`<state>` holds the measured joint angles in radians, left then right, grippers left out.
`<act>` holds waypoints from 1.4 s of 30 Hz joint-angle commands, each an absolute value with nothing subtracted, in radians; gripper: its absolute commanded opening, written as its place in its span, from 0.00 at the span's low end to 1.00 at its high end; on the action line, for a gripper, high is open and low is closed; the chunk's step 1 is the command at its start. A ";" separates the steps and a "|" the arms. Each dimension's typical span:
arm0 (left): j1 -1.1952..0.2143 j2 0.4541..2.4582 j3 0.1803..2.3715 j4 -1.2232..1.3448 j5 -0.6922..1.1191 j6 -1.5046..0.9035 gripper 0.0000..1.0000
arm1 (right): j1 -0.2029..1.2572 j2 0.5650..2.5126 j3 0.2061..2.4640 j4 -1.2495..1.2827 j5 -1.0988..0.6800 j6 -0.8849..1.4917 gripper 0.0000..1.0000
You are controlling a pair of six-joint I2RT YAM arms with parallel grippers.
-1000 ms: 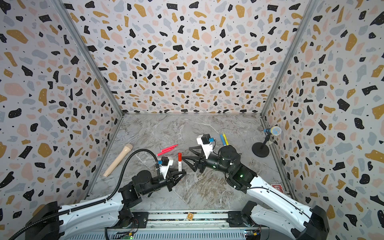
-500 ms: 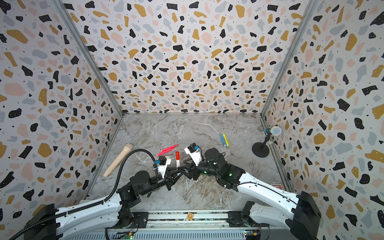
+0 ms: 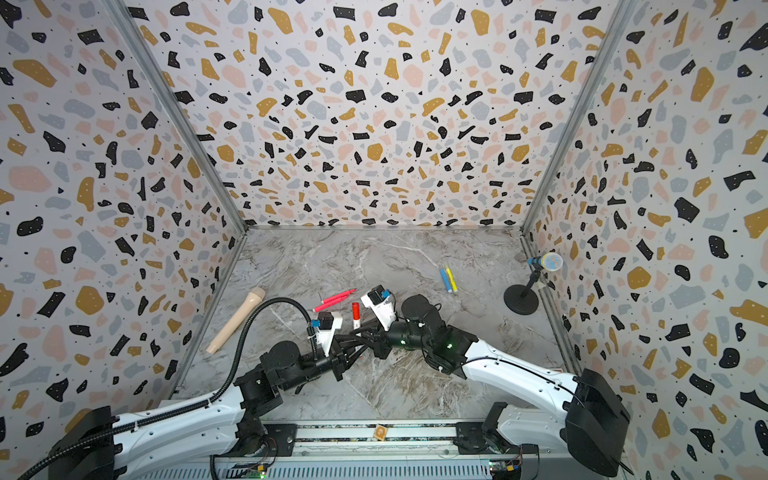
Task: Insert pens into pen caps
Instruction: Place a pen at the top-right of the table.
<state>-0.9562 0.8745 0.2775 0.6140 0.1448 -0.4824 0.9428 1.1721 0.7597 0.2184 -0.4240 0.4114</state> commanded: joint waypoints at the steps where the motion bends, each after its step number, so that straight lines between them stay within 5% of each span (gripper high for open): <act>1: -0.957 0.872 0.280 0.655 0.141 -0.482 0.06 | 0.945 1.137 0.764 0.245 -0.386 0.416 0.00; 4: -0.957 0.856 0.287 0.587 0.065 -0.482 0.49 | 0.921 1.122 0.785 0.198 -0.346 0.395 0.00; 7: -0.957 0.821 0.288 0.483 -0.071 -0.495 0.60 | 0.855 1.117 0.836 0.102 -0.296 0.364 0.00; 12: -0.957 0.785 0.296 0.282 -0.282 -0.520 0.61 | 0.663 1.205 0.963 -0.116 -0.197 0.322 0.00; 20: -0.957 0.732 0.228 0.277 -0.270 -0.596 0.60 | 0.471 1.584 1.255 -0.392 -0.096 0.169 0.00; 26: -0.957 0.711 0.231 0.245 -0.285 -0.588 0.60 | 0.455 1.852 1.519 -0.563 0.047 0.102 0.01; 42: -0.957 0.682 0.226 0.213 -0.276 -0.589 0.60 | 0.387 2.179 1.795 -0.692 0.193 0.000 0.00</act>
<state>-0.9569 0.7025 0.2329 0.1955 -0.2710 -0.5869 0.3969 2.1811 1.7458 -0.6239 0.1238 0.0311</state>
